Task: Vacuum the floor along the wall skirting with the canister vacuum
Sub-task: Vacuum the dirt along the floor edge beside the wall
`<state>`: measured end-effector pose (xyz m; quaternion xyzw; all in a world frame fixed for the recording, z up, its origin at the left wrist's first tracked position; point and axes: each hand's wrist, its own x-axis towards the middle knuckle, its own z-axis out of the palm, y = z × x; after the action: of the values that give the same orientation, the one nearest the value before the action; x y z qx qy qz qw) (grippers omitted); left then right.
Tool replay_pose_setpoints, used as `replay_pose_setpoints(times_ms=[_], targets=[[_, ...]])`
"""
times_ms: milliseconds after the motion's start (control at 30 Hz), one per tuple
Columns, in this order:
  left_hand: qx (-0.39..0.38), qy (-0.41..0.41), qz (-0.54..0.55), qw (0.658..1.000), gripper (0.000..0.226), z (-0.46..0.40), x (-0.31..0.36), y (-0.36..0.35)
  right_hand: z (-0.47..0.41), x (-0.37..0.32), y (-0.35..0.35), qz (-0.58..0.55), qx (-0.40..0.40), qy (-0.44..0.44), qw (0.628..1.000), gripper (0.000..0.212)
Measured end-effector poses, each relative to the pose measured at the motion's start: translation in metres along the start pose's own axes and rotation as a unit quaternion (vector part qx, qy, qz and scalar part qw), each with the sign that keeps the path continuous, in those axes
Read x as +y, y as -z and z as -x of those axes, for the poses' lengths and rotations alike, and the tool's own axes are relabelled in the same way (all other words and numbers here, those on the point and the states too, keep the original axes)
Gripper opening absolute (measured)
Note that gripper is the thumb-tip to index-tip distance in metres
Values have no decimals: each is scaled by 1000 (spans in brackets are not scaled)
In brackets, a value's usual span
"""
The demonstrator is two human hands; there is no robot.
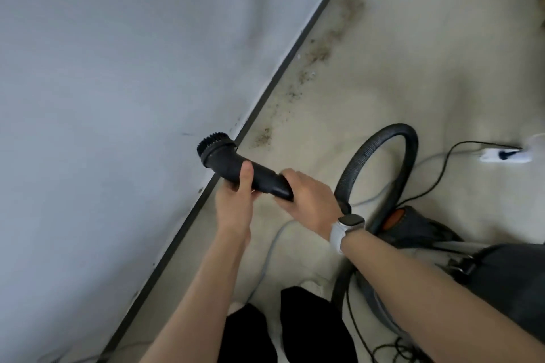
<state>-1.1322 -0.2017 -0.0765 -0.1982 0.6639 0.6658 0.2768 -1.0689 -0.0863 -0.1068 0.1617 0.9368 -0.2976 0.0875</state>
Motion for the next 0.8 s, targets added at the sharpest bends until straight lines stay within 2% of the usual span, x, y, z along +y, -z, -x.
replay_pose_setpoints(times_ms=[67,167,300,500,633,800], targets=[[15,-29,-12,999,34,29,49,-11,16,-4,52,-73,-5,-55,996,31],[15,-61,4,998,42,65,119,-28,31,-7,128,-121,-34,-82,989,27],[-16,-105,10,994,40,98,187,-65,34,-13,211,-110,-14,-55,992,21],[-57,-150,50,986,40,106,270,-127,9,-17,314,-52,57,-18,997,28],[-100,-138,69,983,42,80,312,-179,-25,-3,373,-16,59,-26,998,33],[-139,-78,96,983,30,31,356,-235,-78,13,426,30,45,-55,997,28]])
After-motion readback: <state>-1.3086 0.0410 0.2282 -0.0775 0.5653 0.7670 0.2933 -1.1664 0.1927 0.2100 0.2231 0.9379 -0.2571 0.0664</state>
